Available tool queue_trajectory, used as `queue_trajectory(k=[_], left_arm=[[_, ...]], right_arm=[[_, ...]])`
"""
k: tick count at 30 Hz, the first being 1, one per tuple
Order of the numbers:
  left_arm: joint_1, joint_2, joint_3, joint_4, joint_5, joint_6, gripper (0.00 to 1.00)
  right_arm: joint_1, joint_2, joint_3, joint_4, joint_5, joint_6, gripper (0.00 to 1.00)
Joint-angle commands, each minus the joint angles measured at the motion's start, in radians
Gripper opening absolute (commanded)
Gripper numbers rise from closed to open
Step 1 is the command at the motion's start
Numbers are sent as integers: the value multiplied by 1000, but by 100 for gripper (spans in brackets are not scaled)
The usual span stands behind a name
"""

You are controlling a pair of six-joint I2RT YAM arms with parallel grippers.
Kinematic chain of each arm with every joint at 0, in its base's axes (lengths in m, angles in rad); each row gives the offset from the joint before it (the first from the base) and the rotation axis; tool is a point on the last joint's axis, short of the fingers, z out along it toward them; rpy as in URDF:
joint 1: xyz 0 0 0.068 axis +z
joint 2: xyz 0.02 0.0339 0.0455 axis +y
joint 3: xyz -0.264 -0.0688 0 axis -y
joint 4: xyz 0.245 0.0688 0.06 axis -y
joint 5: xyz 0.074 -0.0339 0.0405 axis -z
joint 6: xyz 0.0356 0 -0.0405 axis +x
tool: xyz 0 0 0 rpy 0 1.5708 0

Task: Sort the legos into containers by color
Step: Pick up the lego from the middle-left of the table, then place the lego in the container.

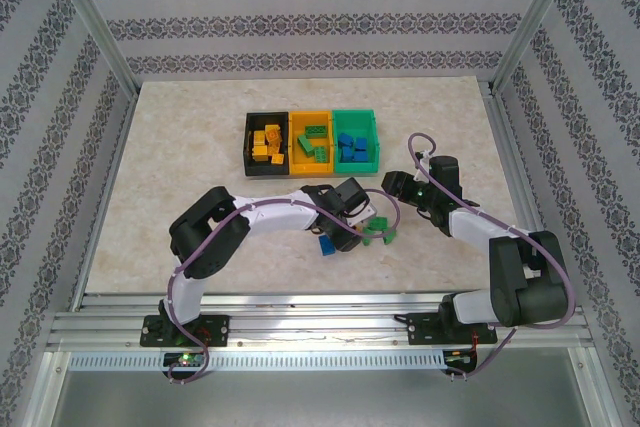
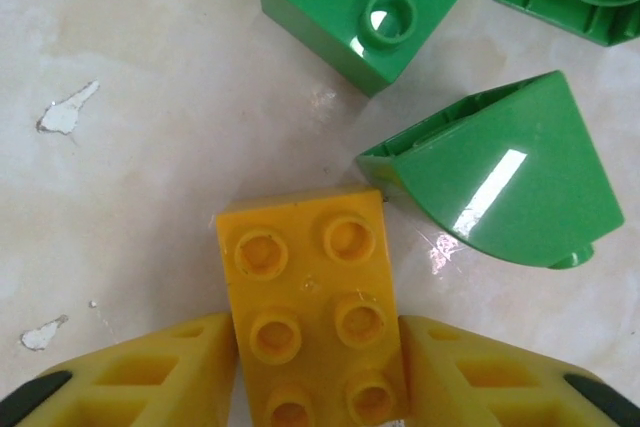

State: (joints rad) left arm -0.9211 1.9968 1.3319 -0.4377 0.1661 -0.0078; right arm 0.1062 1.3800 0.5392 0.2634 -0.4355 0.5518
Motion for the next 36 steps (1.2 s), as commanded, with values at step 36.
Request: queue_trajectory(k=[36], left_arm=[[613,-241,76,-22,-24,-124,38]], right_arm=[[-14,15,-10,31,-31,10,51]])
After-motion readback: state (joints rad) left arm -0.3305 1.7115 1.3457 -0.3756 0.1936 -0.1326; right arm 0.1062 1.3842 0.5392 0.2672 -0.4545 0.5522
